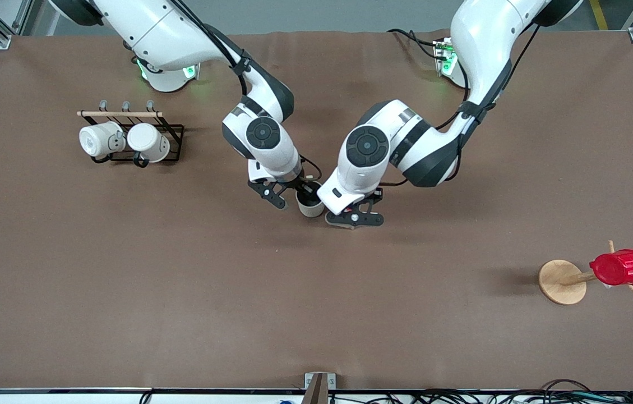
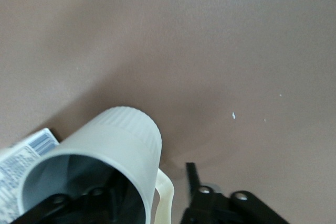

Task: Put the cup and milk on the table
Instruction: 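Lower the mug and carton onto the table and open both grippers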

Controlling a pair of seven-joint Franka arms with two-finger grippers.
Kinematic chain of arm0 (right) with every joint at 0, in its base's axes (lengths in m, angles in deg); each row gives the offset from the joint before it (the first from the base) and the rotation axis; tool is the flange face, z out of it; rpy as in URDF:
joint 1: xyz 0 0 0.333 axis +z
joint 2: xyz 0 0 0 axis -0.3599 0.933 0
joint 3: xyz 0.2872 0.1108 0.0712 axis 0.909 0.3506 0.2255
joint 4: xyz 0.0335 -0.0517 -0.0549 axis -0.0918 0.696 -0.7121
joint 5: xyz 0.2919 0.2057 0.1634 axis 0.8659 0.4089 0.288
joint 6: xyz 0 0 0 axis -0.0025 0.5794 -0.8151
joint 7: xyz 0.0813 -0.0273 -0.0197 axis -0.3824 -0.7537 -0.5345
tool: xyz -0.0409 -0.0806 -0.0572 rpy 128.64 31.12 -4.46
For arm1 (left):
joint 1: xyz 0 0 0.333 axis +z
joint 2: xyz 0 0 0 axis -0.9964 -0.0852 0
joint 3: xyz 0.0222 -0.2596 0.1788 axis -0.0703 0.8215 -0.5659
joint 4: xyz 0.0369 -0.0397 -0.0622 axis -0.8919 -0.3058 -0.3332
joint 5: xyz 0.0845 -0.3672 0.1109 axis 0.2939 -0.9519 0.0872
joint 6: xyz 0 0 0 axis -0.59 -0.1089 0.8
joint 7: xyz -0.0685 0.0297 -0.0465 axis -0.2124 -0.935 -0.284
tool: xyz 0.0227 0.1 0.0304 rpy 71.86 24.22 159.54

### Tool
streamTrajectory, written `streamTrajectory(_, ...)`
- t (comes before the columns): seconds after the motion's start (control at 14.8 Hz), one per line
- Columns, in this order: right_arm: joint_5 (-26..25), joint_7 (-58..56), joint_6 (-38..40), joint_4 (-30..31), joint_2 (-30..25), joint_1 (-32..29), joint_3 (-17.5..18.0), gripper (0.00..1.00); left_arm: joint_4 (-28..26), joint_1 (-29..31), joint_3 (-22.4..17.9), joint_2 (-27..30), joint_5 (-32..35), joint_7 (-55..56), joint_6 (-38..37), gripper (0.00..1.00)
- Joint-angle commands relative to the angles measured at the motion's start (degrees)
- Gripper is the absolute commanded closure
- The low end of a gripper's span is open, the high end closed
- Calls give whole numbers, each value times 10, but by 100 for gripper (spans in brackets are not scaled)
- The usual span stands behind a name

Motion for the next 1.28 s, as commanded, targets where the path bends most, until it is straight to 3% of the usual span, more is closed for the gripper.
streamTrajectory(0.0, -15, -7, 57, 0, -56, -33, 8, 0, 20, -22, -9, -16, 23, 35, -8, 87)
streamTrajectory(0.27, -7, -225, 205, -1, -164, -99, 1, 0, 20, -29, -9, -11, 23, 48, -43, 87)
streamTrajectory(0.34, -5, -276, 230, -2, -188, -106, -12, 0, 20, -29, -9, -10, 24, 48, -47, 86)
streamTrajectory(0.47, 51, -389, 272, -5, -228, -106, -70, 0, 20, -29, -9, -11, 24, 48, -47, 84)
streamTrajectory(0.61, 79, -524, 317, -6, -267, -103, -144, 0, 20, -29, -9, -12, 24, 48, -47, 59)
streamTrajectory(0.67, 79, -578, 334, -8, -283, -103, -177, 0, 20, -28, -9, -11, 25, 48, -47, 41)
streamTrajectory(0.74, 79, -636, 351, -15, -296, -105, -206, 0, 20, -27, -10, -11, 25, 47, -45, 5)
streamTrajectory(0.81, 78, -695, 365, -25, -305, -109, -227, 0, 20, -25, -10, -7, 29, 48, -43, 0)
streamTrajectory(1.21, 72, -927, 404, -118, -321, -138, -325, 0, 13, 26, -3, 75, 24, 57, -70, 0)
